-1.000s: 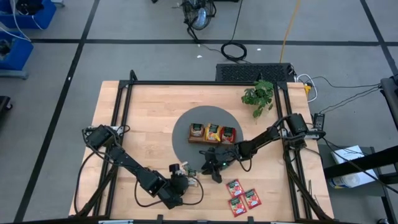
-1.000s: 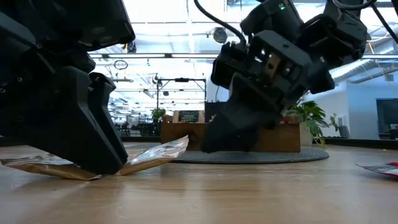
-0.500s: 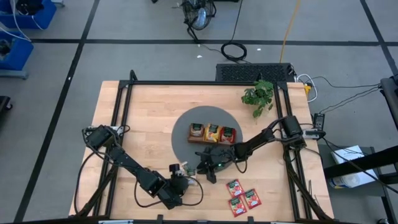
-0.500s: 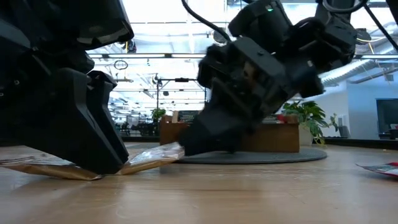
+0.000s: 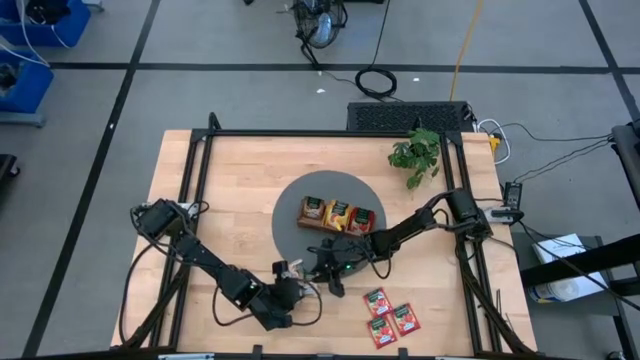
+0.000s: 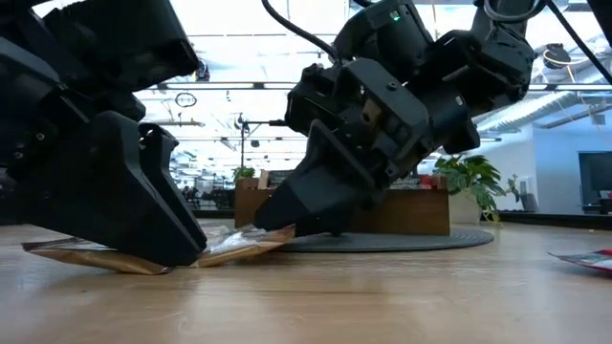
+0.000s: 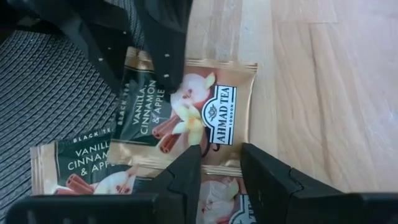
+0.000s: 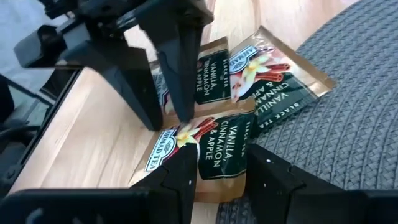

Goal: Pick & Place Tea
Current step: Put the gold tea bag into the left compartment of the wooden organizer

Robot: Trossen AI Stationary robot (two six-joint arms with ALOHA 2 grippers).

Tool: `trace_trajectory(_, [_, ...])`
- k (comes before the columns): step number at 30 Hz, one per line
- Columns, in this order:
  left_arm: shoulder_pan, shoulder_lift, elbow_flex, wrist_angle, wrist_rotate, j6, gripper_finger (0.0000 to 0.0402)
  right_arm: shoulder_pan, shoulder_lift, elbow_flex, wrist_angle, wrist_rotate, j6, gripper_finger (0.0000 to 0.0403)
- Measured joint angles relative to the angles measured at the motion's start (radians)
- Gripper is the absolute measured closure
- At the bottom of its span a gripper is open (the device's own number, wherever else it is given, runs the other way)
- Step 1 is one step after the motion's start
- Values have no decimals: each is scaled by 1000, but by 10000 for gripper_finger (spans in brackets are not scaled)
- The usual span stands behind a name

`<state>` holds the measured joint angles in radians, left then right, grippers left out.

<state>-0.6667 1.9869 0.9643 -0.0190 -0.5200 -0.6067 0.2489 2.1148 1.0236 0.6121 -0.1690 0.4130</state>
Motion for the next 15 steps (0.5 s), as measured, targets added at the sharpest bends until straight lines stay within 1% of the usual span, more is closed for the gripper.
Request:
trace_trajectory(2, [4,0,-6,12,3,0,282,1,0,1,-19,-5,-22,290])
trace_trajectory(4, [5,1,-6,15,7,4,282,2,0,0,-21,-10,-31,302])
trace_trajectory(7, [6,1,-7,20,7,20,282,7,2,-1,-11,-13,-58,335])
trace_trajectory(11, [4,1,-7,25,-1,52,282,10,-4,-2,-13,-19,-98,390])
trace_trajectory(13, [4,-8,-7,26,-2,84,282,13,-19,-3,-28,-27,-121,397])
trace_trajectory(15, [1,-21,-7,24,0,105,282,16,-42,-5,-42,-28,-145,394])
